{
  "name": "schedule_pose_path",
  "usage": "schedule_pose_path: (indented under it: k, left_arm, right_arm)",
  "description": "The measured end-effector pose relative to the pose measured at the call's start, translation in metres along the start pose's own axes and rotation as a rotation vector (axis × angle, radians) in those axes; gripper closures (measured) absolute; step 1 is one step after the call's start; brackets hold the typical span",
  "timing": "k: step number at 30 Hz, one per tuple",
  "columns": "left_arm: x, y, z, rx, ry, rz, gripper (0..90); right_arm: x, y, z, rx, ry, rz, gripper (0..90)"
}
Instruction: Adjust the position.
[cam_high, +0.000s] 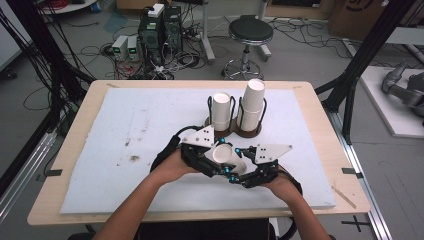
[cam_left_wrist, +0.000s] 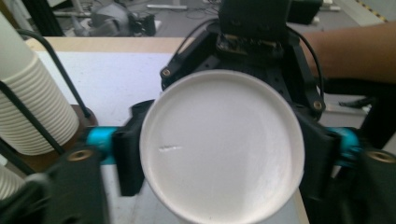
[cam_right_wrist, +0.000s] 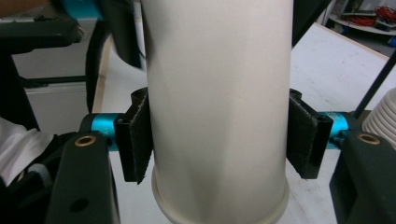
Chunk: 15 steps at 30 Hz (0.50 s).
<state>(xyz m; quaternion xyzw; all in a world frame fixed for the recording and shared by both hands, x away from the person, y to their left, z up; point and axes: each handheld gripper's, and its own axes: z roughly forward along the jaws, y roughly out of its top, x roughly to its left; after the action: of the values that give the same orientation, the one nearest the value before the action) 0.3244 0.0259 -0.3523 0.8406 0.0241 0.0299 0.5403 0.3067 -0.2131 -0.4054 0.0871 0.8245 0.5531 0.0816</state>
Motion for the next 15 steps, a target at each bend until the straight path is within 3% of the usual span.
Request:
schedule_pose_path:
  k: [5,6,8,9,10,12,15]
  left_arm:
    - [0.002,-0.003,-0.001,-0.02,-0.016,-0.02,35.5]
    - [0.003,-0.004,-0.002,-0.038,-0.016,-0.027,35.5]
    - [0.005,-0.007,-0.004,-0.074,-0.015,-0.054,35.6]
    - [0.007,-0.012,-0.007,-0.119,-0.011,-0.084,35.7]
    - [0.007,-0.012,-0.007,-0.119,-0.011,-0.084,35.8]
    - [0.008,-0.015,-0.008,-0.172,-0.017,-0.11,36.0]
    - [0.009,-0.019,-0.01,-0.244,-0.041,-0.134,36.0]
  right_arm:
    - [0.0,-0.001,0.001,0.001,0.004,0.013,30.5]
    - [0.0,-0.001,0.001,0.001,0.004,0.013,30.5]
    - [0.0,-0.001,0.0,-0.035,-0.022,0.036,20.5]
    - [0.0,-0.001,-0.001,-0.051,-0.037,0.05,19.5]
    - [0.0,-0.001,-0.001,-0.051,-0.037,0.05,19.5]
    - [-0.001,-0.001,-0.001,-0.081,-0.043,0.076,19.3]
    - [0.0,-0.001,0.001,-0.086,-0.038,0.075,19.3]
